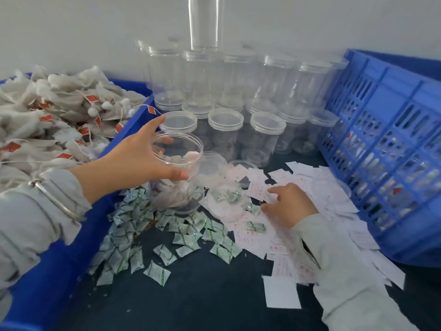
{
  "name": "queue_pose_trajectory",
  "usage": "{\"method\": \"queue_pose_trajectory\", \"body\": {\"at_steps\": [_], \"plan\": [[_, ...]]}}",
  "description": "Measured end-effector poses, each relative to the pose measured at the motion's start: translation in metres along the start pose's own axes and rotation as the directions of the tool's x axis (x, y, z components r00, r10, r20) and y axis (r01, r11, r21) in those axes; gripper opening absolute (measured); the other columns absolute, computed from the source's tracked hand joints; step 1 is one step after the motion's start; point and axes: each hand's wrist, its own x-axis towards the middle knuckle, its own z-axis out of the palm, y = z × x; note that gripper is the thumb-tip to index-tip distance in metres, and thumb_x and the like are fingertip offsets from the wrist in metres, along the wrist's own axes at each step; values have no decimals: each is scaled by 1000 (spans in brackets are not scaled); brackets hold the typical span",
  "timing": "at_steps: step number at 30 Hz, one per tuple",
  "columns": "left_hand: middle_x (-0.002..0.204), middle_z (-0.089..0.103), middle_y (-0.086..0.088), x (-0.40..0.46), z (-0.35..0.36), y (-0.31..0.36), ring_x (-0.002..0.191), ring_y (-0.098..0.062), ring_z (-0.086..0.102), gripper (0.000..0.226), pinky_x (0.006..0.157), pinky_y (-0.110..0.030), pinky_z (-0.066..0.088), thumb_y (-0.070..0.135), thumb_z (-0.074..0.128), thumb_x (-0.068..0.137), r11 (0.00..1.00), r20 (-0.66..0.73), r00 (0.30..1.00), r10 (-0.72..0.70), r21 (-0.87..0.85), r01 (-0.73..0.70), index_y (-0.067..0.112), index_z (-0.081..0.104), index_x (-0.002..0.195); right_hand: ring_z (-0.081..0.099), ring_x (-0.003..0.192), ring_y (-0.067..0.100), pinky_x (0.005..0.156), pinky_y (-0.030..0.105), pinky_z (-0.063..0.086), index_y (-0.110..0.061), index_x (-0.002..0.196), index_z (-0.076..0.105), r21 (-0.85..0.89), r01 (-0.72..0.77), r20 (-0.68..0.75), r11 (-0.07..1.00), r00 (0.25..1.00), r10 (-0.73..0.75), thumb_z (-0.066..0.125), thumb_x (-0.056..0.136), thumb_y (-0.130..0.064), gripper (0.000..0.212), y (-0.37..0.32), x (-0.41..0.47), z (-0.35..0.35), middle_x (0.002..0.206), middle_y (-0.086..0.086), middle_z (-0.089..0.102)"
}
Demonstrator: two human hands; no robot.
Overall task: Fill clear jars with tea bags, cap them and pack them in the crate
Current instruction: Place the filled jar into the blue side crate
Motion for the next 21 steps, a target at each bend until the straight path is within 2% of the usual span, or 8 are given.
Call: {"method": "queue_pose_trajectory", "body": {"at_steps": [2,5,9,12,14,17,19,21], "plan": [[118,55,22,0,0,0,106,2,54,137,91,-29,44,72,79,29,1000,-6,1000,-5,9,5,48,11,145,51,110,28,83,30,39,-23,117,62,-33,27,-67,999,997,-29,66,82,-42,39,-1,5,11,114,7,48],[117,56,23,-1,0,1,110,-4,54,133,99,-38,44,73,76,26,1000,-19,1000,-12,20,12,53,14,142,50,107,27,81,30,38,-21,111,65,-26,70,-132,997,989,-73,65,83,-45,37,-7,11,20,100,3,43],[112,55,26,-1,-1,0,103,6,53,130,90,-30,46,74,76,26,1000,-29,999,-16,5,16,56,15,139,50,102,26,77,29,37,-21,105,72,-58,114,-159,992,980,-122,53,94,-35,26,-13,14,19,94,3,45],[112,54,27,0,0,0,98,8,53,128,81,-21,43,73,76,26,1000,-32,999,-16,4,16,59,13,136,53,85,27,66,27,36,-15,89,75,-2,154,-256,988,955,-149,50,96,-31,30,-16,9,5,85,6,53],[111,52,29,1,1,0,100,7,53,135,84,-25,45,71,77,26,1000,-20,1000,-24,3,24,51,11,143,51,75,23,62,27,31,-10,84,74,100,233,-394,967,902,-176,54,95,-27,28,-23,1,-11,79,7,56],[110,49,33,0,3,1,108,0,52,141,84,-24,45,69,82,29,1000,16,1000,-9,26,9,44,10,147,48,64,20,57,21,27,-6,80,74,162,474,-592,865,748,-299,62,90,-20,21,-56,-16,-37,69,9,56],[110,47,36,-2,4,3,112,-1,48,140,79,-16,41,67,80,31,999,48,999,4,41,-6,43,6,148,45,58,14,59,14,33,-7,85,76,144,624,-657,768,640,-397,64,85,-20,17,-90,-28,-48,65,6,56],[110,46,38,-5,5,5,114,-1,46,139,78,-14,39,67,76,31,999,75,997,9,48,-12,43,3,148,47,59,13,58,15,36,-8,90,77,137,715,-651,686,586,-481,64,82,-21,20,-120,-34,-50,67,4,56]]}}
